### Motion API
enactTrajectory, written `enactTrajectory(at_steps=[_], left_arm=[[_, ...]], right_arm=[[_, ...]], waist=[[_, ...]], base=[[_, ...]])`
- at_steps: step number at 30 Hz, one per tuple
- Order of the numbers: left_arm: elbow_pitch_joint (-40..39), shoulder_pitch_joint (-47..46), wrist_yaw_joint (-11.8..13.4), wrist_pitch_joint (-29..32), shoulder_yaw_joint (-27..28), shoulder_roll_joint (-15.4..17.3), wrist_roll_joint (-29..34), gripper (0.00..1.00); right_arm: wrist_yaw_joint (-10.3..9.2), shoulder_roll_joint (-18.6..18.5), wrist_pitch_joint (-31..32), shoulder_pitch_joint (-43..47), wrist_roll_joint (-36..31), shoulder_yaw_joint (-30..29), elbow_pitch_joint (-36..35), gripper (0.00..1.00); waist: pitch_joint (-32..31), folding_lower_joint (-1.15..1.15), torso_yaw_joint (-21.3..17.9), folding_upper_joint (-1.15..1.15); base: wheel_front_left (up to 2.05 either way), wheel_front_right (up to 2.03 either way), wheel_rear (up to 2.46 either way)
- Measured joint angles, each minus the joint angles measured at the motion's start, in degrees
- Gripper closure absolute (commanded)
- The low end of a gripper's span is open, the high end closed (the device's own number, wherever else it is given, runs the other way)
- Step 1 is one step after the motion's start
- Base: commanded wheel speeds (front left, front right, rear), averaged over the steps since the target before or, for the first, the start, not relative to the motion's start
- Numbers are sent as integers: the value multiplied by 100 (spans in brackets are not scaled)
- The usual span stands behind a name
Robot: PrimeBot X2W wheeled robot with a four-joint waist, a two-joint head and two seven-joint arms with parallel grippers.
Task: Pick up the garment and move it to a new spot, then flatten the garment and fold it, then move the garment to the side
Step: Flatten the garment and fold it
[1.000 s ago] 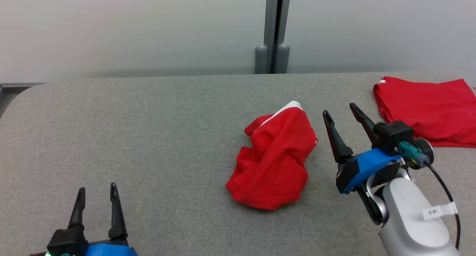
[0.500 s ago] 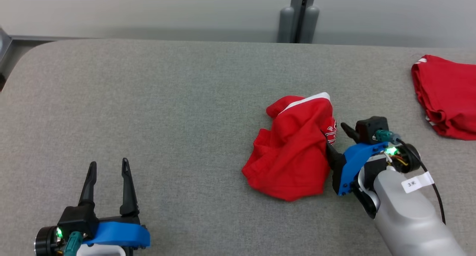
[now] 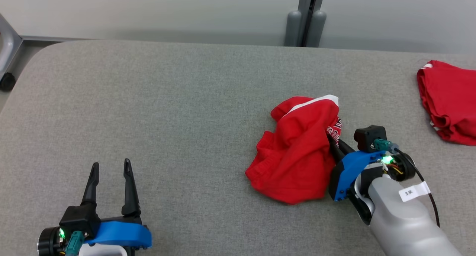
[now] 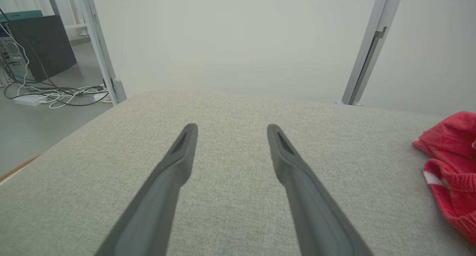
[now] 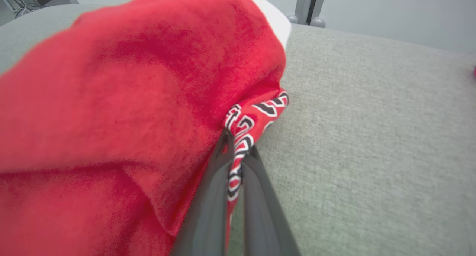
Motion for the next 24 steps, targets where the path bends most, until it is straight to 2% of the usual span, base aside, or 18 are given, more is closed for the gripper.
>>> enactTrajectory(at_steps=[4, 11, 16, 20, 24], left_arm=[[0, 49, -47, 0, 40, -9, 0, 0], [-31, 155, -59, -1, 114, -24, 0, 0], [-54, 170, -105, 0, 131, -35, 0, 0], [-74, 199, -119, -1, 121, -41, 0, 0], [-38, 192, -134, 0, 68, -47, -3, 0]], right_arm=[[0, 8, -97, 2, 53, 111, -422, 100], [0, 119, -113, 219, -45, 437, -2015, 100], [0, 298, -113, 414, -87, 981, -2696, 100], [0, 354, -112, 589, 23, 1535, -2937, 100], [0, 380, -113, 821, 582, 2267, -3335, 100]], waist=[[-141, 0, -51, 0], [-308, -1, -133, 0], [-344, 0, -54, 0], [-341, 0, 39, -1], [-339, -1, 184, -1]], base=[[0, 0, 0], [0, 0, 0], [0, 0, 0], [0, 0, 0], [0, 0, 0]])
